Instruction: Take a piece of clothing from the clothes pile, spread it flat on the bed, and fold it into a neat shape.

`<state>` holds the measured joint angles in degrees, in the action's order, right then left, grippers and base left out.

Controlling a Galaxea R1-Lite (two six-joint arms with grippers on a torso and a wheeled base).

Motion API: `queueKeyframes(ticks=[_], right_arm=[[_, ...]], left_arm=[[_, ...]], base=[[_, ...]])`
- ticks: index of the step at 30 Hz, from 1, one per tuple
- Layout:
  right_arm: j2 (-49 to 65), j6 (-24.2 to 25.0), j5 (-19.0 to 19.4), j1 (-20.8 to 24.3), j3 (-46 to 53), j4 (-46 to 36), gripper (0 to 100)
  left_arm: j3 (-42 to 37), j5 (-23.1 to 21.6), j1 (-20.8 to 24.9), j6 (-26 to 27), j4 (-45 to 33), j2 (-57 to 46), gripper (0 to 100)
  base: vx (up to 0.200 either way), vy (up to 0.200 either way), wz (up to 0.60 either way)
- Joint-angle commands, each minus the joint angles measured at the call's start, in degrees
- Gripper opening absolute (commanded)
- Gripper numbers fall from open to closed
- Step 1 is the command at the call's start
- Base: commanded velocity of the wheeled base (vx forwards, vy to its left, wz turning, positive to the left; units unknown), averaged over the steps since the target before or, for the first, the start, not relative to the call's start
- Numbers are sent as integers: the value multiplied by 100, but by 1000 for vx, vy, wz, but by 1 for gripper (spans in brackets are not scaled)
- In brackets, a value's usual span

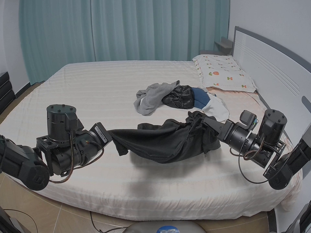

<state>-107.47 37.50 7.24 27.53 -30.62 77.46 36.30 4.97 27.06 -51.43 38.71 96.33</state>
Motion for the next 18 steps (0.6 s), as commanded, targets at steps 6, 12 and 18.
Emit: queueKeyframes(ticks=[6,12,18], right_arm=[[-37,-155,-170,-37,-58,-20,0],[-81,-278,-346,-54,-111,-20,0],[-19,-331,-364,-133,-137,32,0]], left_arm=[[-18,4,10,10,-3,-79,0],[-18,4,10,19,-12,-158,0],[8,12,-8,28,-12,-237,0]], base=[[0,200,0],[0,200,0],[0,200,0]])
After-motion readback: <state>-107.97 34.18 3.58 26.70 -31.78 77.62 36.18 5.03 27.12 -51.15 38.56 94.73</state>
